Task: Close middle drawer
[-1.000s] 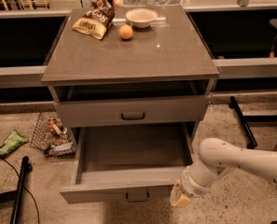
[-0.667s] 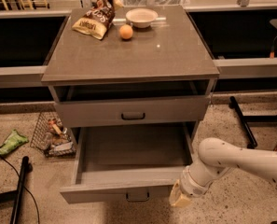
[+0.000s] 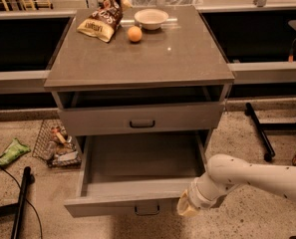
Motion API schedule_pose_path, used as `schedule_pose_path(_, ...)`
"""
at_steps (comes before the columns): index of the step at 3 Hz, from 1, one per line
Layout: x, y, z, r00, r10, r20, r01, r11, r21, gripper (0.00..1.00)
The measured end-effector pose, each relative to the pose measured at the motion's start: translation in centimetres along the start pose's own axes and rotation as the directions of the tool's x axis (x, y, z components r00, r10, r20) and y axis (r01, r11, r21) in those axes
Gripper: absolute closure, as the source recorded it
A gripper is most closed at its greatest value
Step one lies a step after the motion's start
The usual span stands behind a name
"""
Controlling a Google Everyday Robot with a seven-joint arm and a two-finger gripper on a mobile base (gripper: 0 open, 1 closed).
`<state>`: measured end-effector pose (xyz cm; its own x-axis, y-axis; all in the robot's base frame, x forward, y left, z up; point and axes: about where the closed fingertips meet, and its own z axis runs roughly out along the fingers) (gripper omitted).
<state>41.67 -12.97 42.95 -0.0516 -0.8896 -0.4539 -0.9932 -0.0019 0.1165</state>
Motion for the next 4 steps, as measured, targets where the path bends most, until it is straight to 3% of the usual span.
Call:
schedule_pose_path(1, -0.04, -0.63, 0.03, 1.0, -0.003, 0.002, 0.003, 0.9997, 0.025, 0.81)
schedule_pose_path(4, -0.04, -0.63, 0.04, 1.0, -0.003, 0.002, 0.003, 0.9997, 0.025, 0.12)
